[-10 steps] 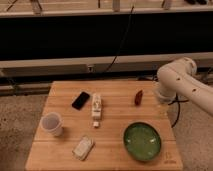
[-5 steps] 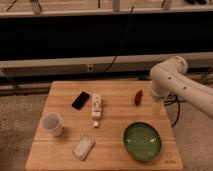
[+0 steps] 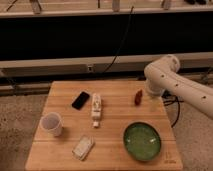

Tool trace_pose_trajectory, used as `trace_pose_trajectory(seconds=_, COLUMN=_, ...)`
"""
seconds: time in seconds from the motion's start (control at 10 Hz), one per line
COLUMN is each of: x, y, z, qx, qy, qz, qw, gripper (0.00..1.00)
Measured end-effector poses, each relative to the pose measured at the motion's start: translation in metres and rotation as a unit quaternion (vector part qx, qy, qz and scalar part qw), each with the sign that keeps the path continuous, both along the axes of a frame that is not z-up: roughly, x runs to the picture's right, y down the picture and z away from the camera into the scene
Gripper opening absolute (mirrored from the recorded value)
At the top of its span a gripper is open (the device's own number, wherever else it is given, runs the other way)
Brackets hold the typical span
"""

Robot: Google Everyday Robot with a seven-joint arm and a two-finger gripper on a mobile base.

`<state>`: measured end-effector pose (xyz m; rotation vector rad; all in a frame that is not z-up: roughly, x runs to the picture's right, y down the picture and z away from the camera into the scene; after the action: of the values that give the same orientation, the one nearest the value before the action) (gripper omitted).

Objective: Place the pepper in the ceramic bowl

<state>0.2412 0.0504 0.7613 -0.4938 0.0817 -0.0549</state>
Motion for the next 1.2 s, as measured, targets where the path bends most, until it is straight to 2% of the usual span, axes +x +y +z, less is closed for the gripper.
trace_pose_trajectory(seconds=0.3, x=0.0, y=-0.002, z=0.009, qx=-0.002, qy=0.005, qz=-0.008, qw=1.0, gripper=0.8)
trace_pose_trajectory(seconds=0.6, x=-0.01, y=-0.015, z=0.027, qx=0.003, qy=-0.006, qz=-0.019, qw=0.9998, gripper=0.8)
trace_pose_trajectory(seconds=1.2, x=-0.015, y=-0.018, z=0.048, qx=0.001, qy=-0.02, qz=-0.033, qw=0.9993, gripper=0.8)
